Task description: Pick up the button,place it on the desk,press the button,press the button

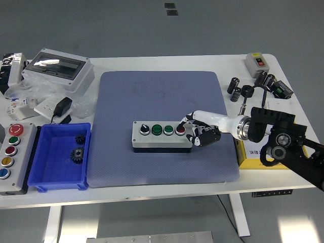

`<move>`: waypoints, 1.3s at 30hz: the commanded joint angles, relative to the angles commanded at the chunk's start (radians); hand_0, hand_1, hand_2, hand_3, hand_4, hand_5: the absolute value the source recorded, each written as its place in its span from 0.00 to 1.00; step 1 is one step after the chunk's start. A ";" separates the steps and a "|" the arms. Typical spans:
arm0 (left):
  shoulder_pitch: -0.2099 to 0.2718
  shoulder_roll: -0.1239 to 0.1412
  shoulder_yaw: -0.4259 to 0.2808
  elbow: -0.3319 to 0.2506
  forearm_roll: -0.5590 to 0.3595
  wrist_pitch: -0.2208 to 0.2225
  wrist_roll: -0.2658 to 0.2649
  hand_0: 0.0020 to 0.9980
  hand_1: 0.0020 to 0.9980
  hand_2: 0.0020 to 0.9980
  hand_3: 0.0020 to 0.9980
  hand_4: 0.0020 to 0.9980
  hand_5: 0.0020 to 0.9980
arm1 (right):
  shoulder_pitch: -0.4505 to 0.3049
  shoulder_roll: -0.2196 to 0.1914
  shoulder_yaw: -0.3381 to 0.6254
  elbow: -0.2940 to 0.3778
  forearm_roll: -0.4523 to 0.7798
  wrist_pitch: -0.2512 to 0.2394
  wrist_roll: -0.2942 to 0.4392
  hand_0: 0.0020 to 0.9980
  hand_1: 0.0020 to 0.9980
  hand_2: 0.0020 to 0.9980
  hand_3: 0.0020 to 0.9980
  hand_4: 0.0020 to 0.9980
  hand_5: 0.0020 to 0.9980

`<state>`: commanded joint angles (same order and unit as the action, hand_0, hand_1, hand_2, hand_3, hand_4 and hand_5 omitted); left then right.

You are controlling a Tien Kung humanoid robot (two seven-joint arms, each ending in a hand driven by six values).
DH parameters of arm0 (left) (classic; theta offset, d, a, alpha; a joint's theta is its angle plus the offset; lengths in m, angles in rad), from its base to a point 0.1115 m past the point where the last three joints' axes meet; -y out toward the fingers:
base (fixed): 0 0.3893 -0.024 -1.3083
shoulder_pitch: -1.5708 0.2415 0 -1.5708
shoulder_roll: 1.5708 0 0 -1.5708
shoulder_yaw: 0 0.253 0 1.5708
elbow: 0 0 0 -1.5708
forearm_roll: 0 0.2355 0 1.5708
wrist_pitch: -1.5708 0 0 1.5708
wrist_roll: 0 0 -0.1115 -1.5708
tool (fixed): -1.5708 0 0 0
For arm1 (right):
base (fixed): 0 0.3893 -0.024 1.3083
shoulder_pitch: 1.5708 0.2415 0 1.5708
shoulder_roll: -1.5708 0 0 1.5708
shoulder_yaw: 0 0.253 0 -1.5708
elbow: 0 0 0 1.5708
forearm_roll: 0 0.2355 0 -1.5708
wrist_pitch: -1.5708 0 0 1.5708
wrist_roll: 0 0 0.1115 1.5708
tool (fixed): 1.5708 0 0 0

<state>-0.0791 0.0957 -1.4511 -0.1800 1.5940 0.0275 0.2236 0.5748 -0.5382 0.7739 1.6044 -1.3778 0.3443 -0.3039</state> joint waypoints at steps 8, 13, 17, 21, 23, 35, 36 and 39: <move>0.002 -0.001 0.001 0.000 -0.003 0.000 -0.001 0.62 0.54 0.52 0.59 0.61 0.18 | -0.062 -0.002 0.164 0.073 0.088 -0.053 0.085 0.00 0.12 0.23 0.74 0.44 0.00; 0.004 -0.003 0.002 0.000 -0.006 0.000 -0.003 0.62 0.54 0.52 0.59 0.62 0.18 | -0.161 0.068 0.275 0.026 0.056 -0.200 0.197 0.00 0.12 0.23 0.74 0.44 0.00; 0.008 -0.006 0.000 0.000 -0.005 0.002 -0.004 0.62 0.54 0.52 0.59 0.62 0.18 | -0.238 0.139 0.359 -0.032 0.108 -0.326 0.294 0.00 0.12 0.23 0.74 0.44 0.00; 0.011 -0.006 -0.004 0.000 -0.001 0.003 -0.009 0.62 0.54 0.52 0.59 0.62 0.18 | -0.319 0.198 0.447 -0.059 0.180 -0.448 0.395 0.00 0.15 0.31 0.74 0.37 0.06; 0.011 -0.005 -0.006 0.000 0.001 0.003 -0.011 0.62 0.54 0.52 0.59 0.62 0.18 | -0.355 0.211 0.492 -0.067 0.216 -0.505 0.445 0.00 0.15 0.31 0.74 0.37 0.06; 0.009 -0.002 -0.004 0.000 0.003 0.001 -0.011 0.62 0.54 0.52 0.59 0.62 0.18 | -0.414 0.234 0.582 -0.091 0.300 -0.598 0.532 0.57 0.67 0.68 0.72 0.63 0.29; 0.008 -0.001 -0.003 0.000 0.002 0.001 -0.012 0.63 0.54 0.52 0.59 0.62 0.18 | -0.418 0.234 0.585 -0.093 0.305 -0.597 0.533 0.64 0.68 0.69 0.70 0.66 0.34; 0.007 0.002 -0.002 0.000 0.001 0.000 -0.011 0.63 0.54 0.52 0.59 0.62 0.18 | -0.427 0.235 0.593 -0.096 0.316 -0.597 0.538 0.64 0.68 0.69 0.70 0.66 0.34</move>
<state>-0.0718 0.0976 -1.4527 -0.1800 1.5952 0.0279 0.2122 0.1479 -0.3035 1.3667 1.5089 -1.0615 -0.2525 0.2342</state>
